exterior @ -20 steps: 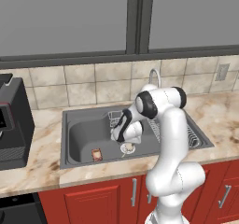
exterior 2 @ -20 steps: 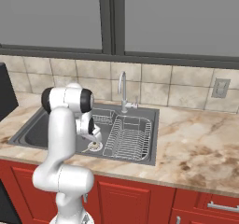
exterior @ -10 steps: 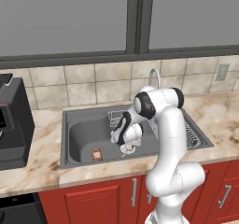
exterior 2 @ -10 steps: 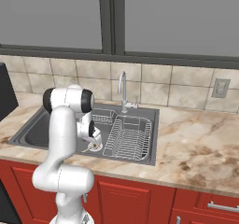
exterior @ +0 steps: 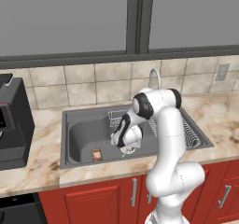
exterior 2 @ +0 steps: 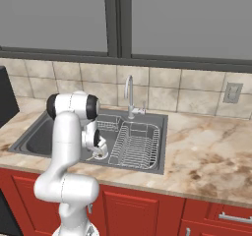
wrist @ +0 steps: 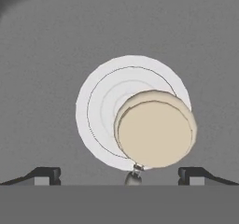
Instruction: Pick up the bar soap and dish brush from the sink, and place them back in the cabinet, and close the cabinet doors.
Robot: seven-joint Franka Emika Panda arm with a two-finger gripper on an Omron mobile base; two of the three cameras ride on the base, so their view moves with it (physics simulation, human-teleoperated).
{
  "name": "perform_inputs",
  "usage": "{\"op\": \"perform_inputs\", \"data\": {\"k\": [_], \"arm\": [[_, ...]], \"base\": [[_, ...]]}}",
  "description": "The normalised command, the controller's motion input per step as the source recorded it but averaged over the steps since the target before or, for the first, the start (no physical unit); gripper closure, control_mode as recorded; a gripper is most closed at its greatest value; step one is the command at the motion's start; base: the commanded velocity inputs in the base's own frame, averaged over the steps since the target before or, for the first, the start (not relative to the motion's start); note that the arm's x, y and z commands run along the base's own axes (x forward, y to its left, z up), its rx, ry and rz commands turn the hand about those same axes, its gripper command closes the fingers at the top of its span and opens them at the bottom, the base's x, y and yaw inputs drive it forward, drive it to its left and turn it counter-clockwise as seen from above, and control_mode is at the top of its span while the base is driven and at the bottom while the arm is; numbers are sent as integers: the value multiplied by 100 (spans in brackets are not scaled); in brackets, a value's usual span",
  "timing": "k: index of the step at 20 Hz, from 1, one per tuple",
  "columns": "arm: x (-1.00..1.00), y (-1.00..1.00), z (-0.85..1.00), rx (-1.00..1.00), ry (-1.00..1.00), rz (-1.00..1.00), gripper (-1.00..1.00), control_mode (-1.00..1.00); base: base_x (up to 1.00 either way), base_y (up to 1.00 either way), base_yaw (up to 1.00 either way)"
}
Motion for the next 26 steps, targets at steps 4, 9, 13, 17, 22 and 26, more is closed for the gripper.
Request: {"op": "perform_inputs", "data": {"k": [4,9,13,17,22,26], "arm": [[0,0,-16,0,0,0,-100,-100],[0,0,-16,0,0,0,-100,-100],[0,0,-15,0,0,0,-100,-100],[0,0,-11,0,0,0,-100,-100],[0,0,-7,0,0,0,-100,-100],[0,0,-6,0,0,0,-100,-100]], "base": [[0,0,0],[0,0,0],[0,0,0],[0,0,0],[0,0,0],[0,0,0]]}}
